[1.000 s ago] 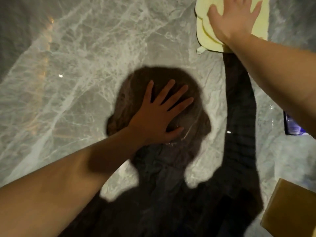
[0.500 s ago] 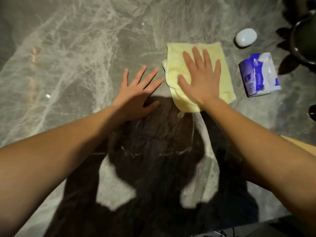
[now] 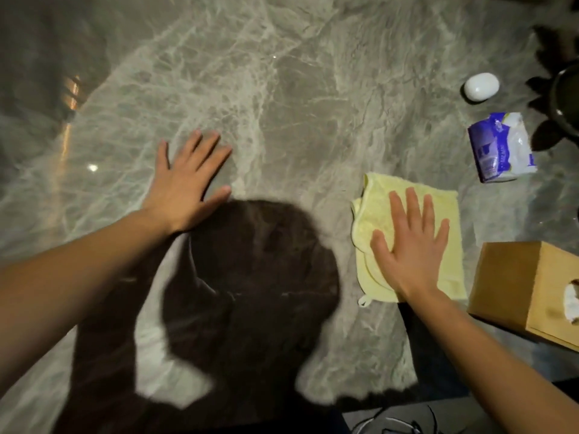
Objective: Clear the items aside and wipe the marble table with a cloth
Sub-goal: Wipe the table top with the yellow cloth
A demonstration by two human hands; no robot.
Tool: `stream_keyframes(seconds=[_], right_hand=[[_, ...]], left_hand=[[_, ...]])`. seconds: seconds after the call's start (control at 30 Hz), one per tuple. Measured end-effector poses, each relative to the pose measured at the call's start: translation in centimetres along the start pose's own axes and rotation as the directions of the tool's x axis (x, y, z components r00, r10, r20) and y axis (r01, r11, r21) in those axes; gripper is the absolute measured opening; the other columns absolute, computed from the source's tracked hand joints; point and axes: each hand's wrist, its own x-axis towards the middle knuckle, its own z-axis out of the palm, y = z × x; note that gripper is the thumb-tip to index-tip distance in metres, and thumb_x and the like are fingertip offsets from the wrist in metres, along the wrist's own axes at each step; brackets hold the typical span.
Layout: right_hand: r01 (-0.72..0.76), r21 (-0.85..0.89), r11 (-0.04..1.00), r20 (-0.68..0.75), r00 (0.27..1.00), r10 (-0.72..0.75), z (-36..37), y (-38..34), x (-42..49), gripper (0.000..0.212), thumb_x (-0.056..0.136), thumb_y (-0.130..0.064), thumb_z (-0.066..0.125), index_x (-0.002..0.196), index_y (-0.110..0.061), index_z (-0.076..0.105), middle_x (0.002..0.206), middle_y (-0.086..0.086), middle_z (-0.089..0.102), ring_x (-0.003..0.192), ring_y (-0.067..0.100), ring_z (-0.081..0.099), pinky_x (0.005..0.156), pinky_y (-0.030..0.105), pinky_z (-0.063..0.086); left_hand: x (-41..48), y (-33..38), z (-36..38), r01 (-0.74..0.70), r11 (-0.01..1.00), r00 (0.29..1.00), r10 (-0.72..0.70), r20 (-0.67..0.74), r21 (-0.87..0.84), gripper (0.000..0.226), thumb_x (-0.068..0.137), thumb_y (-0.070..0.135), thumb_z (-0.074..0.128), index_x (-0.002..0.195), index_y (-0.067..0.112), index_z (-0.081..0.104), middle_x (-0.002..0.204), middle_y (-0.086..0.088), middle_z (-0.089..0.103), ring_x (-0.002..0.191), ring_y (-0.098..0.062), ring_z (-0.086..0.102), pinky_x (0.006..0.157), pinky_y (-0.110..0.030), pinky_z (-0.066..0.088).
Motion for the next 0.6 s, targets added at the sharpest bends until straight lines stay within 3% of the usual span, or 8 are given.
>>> stream_keyframes(seconds=[0.13, 0.27, 0.6], right_hand=[[-0.074, 0.017, 0.997, -0.007, 0.997, 0.074, 0.1, -1.6, 0.3, 0.071, 0.085, -0.054, 0.024, 0.151, -0.032, 0.011, 0.162, 0.0, 0.005, 0.149, 0.026, -0.005, 0.116, 0.06, 0.001], [-0.146, 0.047, 0.988, -0.026, 0.989, 0.147, 0.3, -5.4, 1.3, 0.073, 0.084, -0.055, 0.021, 0.152, -0.029, 0.01, 0.162, 0.004, 0.003, 0.149, 0.029, -0.005, 0.115, 0.062, -0.001], [0.0, 0.068, 0.998, -0.025, 1.0, 0.002, 0.7, -18.9, 9.5, 0.069, 0.091, -0.052, 0.028, 0.152, -0.028, 0.007, 0.162, 0.004, -0.001, 0.148, 0.031, -0.009, 0.114, 0.063, -0.006]], left_hand=[[-1.9, -5.0, -0.4, 0.109, 0.994, 0.994, -0.109, -0.009, -0.003, 0.072, 0.083, 0.058, 0.025, 0.149, 0.028, 0.016, 0.16, -0.001, 0.009, 0.147, -0.023, 0.005, 0.109, -0.066, 0.002], [-2.0, -5.5, 0.0, 0.081, 0.995, 0.997, -0.08, -0.023, 0.065, 0.073, 0.082, 0.052, 0.032, 0.147, 0.022, 0.02, 0.159, -0.006, 0.016, 0.146, -0.026, 0.013, 0.106, -0.07, 0.009], [-2.1, -6.1, 0.2, 0.051, 0.998, 0.995, -0.055, -0.086, -0.048, 0.067, 0.085, 0.054, 0.034, 0.145, 0.025, 0.029, 0.158, -0.004, 0.021, 0.146, -0.024, 0.018, 0.107, -0.067, 0.008]])
